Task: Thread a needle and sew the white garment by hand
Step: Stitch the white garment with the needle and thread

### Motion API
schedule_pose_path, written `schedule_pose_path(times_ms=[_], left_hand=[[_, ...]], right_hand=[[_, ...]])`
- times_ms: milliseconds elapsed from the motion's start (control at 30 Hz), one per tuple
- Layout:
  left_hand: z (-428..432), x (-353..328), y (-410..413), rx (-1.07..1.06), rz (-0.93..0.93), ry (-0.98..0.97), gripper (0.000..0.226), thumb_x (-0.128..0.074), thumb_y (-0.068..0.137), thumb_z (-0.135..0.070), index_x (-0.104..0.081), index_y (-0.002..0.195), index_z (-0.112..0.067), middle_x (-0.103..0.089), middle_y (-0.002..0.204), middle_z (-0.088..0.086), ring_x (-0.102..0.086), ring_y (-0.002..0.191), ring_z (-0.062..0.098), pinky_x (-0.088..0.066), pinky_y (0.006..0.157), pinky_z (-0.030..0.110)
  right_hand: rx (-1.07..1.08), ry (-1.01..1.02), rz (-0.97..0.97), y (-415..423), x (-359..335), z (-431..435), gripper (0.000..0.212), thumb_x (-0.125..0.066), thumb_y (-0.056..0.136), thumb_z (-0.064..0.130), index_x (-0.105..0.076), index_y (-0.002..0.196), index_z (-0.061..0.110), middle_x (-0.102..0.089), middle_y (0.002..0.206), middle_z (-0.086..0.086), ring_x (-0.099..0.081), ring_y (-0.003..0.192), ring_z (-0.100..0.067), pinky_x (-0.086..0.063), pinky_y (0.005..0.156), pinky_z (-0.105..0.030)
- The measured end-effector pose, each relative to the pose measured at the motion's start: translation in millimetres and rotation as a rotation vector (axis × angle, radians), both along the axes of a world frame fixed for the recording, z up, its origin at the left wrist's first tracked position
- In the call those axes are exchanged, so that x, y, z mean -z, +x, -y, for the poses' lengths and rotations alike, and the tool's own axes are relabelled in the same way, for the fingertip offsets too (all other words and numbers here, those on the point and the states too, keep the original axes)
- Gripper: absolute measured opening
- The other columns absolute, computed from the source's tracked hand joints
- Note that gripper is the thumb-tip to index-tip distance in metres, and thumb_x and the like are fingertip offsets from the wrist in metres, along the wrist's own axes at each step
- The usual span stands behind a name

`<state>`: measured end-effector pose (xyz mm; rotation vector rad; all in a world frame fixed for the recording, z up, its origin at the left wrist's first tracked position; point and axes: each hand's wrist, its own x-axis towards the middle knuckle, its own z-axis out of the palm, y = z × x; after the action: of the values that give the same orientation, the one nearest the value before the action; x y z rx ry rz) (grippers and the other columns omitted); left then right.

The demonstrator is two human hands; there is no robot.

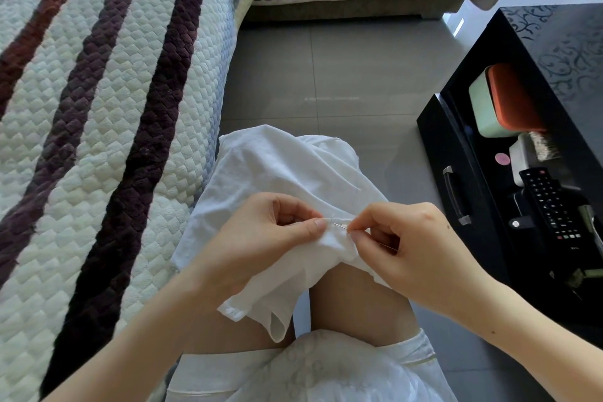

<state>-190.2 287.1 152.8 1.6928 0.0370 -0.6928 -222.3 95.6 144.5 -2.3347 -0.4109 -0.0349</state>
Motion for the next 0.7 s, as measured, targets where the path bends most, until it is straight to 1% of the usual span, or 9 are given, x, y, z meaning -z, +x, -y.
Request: schedule_pose_path(times_ms=[167,300,433,567,700], left_hand=[[0.4,-0.9,0.1,-0.001,0.004,0.013,0.008,-0.07,0.083,-0.015,-0.074,0.076,-0.016,-0.074,0.076,0.0,-0.065,0.07,0.003,-0.049,0.065,0.013],[1.3,-1.2,0.7,0.001,0.0,0.012,0.01,-0.069,0.083,-0.014,-0.074,0.075,-0.018,-0.073,0.074,-0.002,-0.065,0.069,0.002,-0.049,0.063,0.013],[1.4,-0.8,2.3,-0.008,-0.006,0.009,0.012,-0.07,0.082,-0.015,-0.074,0.073,-0.019,-0.073,0.073,-0.003,-0.065,0.07,0.003,-0.049,0.065,0.014],[1.5,-0.9,2.8,-0.005,-0.009,0.013,0.012,-0.069,0.083,-0.015,-0.074,0.073,-0.019,-0.073,0.073,-0.003,-0.065,0.07,0.003,-0.049,0.066,0.014],[1.7,-1.2,3.1,0.004,-0.008,0.012,0.011,-0.069,0.083,-0.014,-0.074,0.075,-0.018,-0.073,0.074,-0.002,-0.065,0.07,0.003,-0.049,0.066,0.013]], right_hand=[[-0.01,-0.007,-0.008,0.8,1.0,-0.5,0.01,-0.06,0.076,0.012,-0.067,0.07,0.015,-0.038,0.042,0.012,-0.041,0.042,-0.012,-0.032,0.044,-0.013],[-0.008,-0.013,-0.004,2.3,0.9,-1.5,0.01,-0.059,0.076,0.012,-0.067,0.071,0.014,-0.037,0.043,0.012,-0.04,0.042,-0.012,-0.031,0.045,-0.012],[-0.004,0.006,-0.002,2.3,-1.9,0.0,0.009,-0.06,0.075,0.01,-0.065,0.069,0.015,-0.032,0.043,0.014,-0.034,0.041,-0.01,-0.027,0.046,-0.01],[-0.005,0.014,-0.004,2.2,-3.8,-0.3,0.01,-0.059,0.075,0.009,-0.064,0.068,0.015,-0.035,0.043,0.011,-0.034,0.04,-0.012,-0.026,0.045,-0.011],[-0.011,0.012,-0.006,3.8,-3.3,-1.8,0.01,-0.059,0.075,0.008,-0.065,0.069,0.015,-0.031,0.044,0.016,-0.033,0.04,-0.008,-0.026,0.046,-0.009]])
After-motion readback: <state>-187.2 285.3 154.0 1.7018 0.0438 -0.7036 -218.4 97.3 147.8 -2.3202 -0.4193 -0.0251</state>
